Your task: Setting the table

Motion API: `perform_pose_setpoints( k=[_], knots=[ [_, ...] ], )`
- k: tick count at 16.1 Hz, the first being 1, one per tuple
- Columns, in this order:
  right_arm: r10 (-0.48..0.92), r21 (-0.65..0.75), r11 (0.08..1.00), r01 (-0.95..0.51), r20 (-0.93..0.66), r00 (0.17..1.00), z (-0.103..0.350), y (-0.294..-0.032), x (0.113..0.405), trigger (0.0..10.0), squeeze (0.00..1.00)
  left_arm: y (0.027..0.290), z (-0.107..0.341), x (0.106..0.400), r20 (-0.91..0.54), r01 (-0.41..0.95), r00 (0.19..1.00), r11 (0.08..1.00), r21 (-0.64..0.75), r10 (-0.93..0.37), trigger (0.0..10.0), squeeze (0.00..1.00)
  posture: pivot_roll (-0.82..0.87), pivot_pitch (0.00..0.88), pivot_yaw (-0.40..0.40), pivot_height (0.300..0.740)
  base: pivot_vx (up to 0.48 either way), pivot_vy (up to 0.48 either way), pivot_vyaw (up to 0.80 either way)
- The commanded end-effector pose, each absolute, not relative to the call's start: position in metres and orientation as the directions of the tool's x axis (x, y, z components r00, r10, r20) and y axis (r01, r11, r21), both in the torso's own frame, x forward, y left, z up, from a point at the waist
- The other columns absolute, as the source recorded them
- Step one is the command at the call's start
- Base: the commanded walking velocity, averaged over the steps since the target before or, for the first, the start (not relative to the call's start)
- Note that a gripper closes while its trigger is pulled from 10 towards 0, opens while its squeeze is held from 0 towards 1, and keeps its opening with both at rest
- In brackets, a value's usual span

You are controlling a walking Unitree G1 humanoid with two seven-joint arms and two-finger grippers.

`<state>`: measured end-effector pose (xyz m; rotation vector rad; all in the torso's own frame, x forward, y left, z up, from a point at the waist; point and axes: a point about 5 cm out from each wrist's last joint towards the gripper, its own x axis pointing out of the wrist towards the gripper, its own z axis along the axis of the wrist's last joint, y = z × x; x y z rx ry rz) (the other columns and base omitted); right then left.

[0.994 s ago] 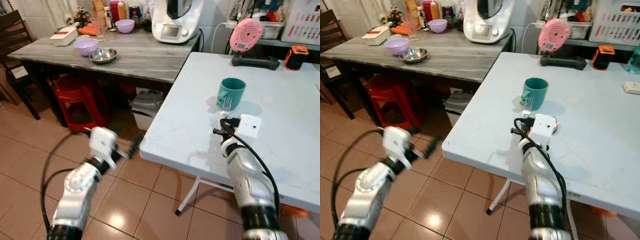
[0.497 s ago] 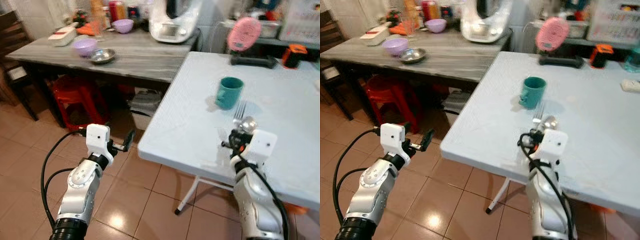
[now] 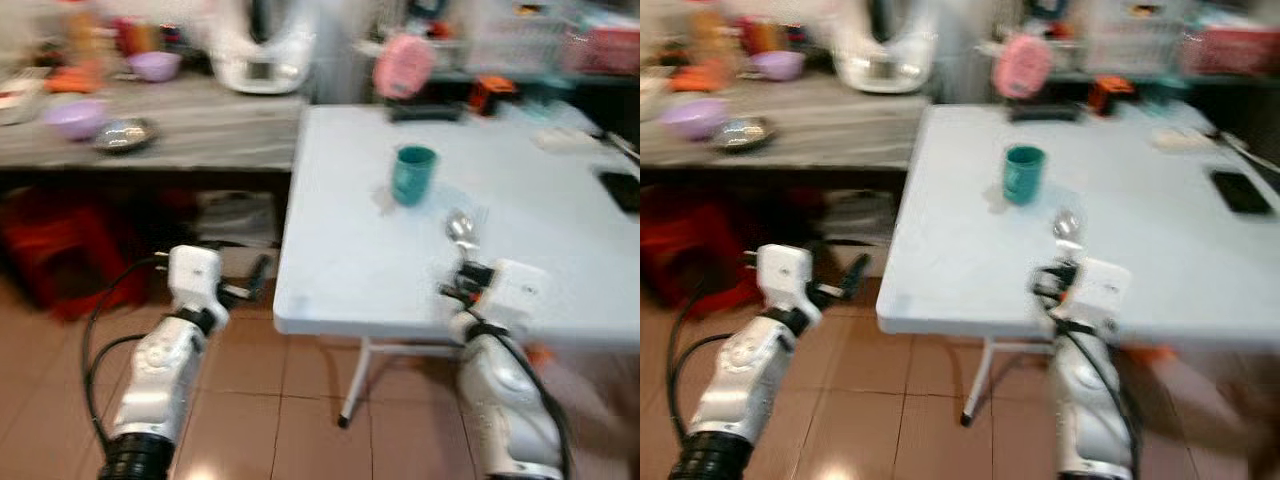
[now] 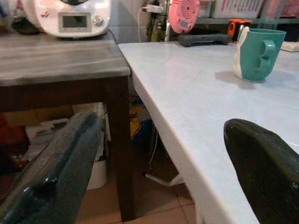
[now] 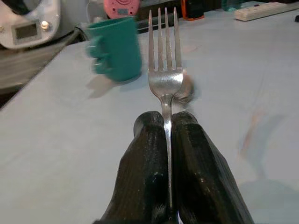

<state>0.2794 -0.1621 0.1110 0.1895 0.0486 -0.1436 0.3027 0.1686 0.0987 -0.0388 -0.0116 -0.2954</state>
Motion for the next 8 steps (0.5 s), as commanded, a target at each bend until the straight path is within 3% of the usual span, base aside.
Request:
perform_pose_setpoints(
  k=[1, 5, 8],
  knots=[
    [-0.145, 0.181, 0.972, 0.148, -0.030, 0.989, 0.1168, -0.1659, 0.2812, 10.0, 0.00, 0.1652, 0.1011, 0.3042, 0.027, 0.299, 0.954, 0.954, -0.032, -0.298, 10.0, 0.00, -0.01, 0.000, 0.054, 0.740, 0.000, 0.454, 0.00],
    [-0.142, 0.175, 0.974, 0.142, -0.014, 0.990, 0.1193, -0.1652, 0.2815, 10.0, 0.00, 0.1655, 0.1028, 0.3062, 0.032, 0.295, 0.955, 0.955, -0.026, -0.294, 10.0, 0.00, -0.01, 0.000, 0.055, 0.740, 0.000, 0.451, 0.00],
    [-0.135, 0.082, 0.988, 0.133, 0.014, 0.991, 0.1228, -0.1675, 0.2819, 10.0, 0.00, 0.1697, 0.1052, 0.3097, 0.041, 0.250, 0.968, 0.968, -0.036, -0.248, 10.0, 0.00, -0.01, 0.000, 0.058, 0.740, 0.000, 0.449, 0.00]
  ],
)
